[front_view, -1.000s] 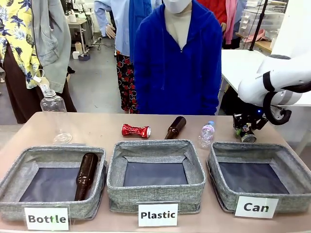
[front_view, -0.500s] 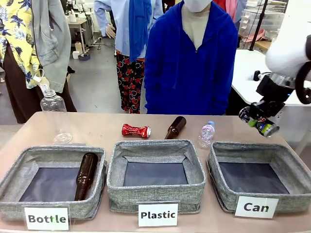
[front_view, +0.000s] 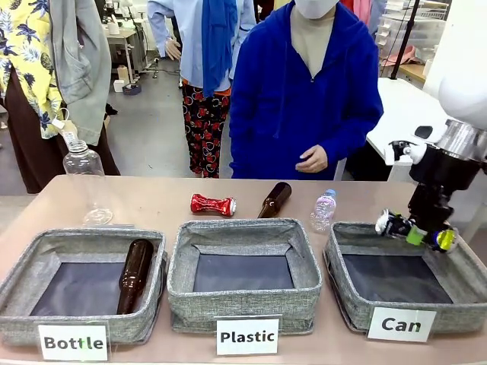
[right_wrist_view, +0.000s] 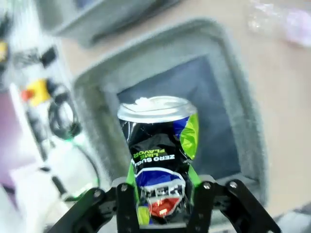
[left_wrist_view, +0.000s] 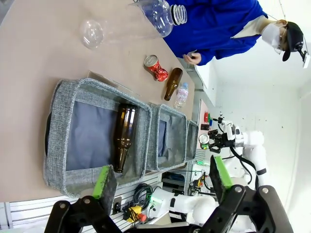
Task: Sort the can waste into the basket.
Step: Pick up the can waste from the table and place it in the right Fabric basket.
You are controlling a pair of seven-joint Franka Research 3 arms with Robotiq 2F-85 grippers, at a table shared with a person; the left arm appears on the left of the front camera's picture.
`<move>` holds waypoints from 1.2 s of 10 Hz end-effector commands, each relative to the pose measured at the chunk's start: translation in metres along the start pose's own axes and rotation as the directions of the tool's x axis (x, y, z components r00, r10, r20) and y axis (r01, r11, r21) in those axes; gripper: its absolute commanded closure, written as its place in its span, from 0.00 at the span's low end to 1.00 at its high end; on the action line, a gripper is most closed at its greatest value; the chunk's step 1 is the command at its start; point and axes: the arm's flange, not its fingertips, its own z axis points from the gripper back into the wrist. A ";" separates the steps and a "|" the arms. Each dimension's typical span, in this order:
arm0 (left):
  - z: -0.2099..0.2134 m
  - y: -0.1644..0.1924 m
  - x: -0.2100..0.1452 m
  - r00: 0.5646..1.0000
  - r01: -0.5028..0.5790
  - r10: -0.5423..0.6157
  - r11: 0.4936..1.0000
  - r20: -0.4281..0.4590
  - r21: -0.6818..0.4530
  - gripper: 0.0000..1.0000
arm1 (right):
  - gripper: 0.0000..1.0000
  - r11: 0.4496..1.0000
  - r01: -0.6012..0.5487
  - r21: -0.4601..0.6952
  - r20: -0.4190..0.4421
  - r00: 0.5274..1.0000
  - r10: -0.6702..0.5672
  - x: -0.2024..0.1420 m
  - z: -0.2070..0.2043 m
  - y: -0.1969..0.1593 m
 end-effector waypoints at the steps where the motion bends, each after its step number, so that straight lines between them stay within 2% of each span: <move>1: 0.001 -0.001 -0.001 1.000 -0.015 0.014 1.000 0.000 -0.006 0.00 | 1.00 0.997 -0.081 0.004 -0.030 0.996 0.081 -0.007 0.008 -0.006; 3: 0.001 -0.001 -0.001 1.000 -0.015 0.014 1.000 0.000 -0.006 0.00 | 1.00 0.996 -0.089 0.018 -0.017 0.996 0.089 -0.007 0.006 -0.008; 4: 0.001 -0.001 -0.001 1.000 -0.015 0.014 1.000 0.000 -0.006 0.00 | 0.31 0.995 -0.098 0.014 -0.018 0.995 0.098 -0.006 0.006 -0.009; 5: 0.001 -0.001 -0.001 1.000 -0.015 0.014 1.000 0.000 -0.006 0.00 | 0.02 0.995 -0.103 0.011 -0.014 0.995 0.103 -0.006 0.006 -0.009; 8: 0.001 -0.001 -0.001 1.000 -0.015 0.014 1.000 0.000 -0.006 0.00 | 0.00 0.994 -0.107 0.011 -0.002 0.994 0.107 -0.007 0.005 -0.008; 9: 0.001 -0.001 -0.001 1.000 -0.015 0.014 1.000 0.000 -0.006 0.00 | 0.00 0.995 -0.096 0.021 0.032 0.995 0.096 -0.009 0.007 -0.005; 10: 0.001 -0.001 -0.001 1.000 -0.015 0.014 1.000 0.000 -0.006 0.00 | 0.00 0.997 -0.011 0.072 0.124 0.992 0.002 -0.009 0.011 -0.002; 11: 0.001 -0.001 -0.001 1.000 -0.015 0.014 1.000 0.000 -0.006 0.00 | 0.00 0.924 0.300 0.236 0.288 0.887 -0.361 -0.007 0.019 0.000; 12: 0.001 -0.001 -0.001 1.000 -0.015 0.014 1.000 0.000 -0.006 0.00 | 0.00 0.822 0.433 0.371 0.407 0.720 -0.562 -0.012 0.025 0.001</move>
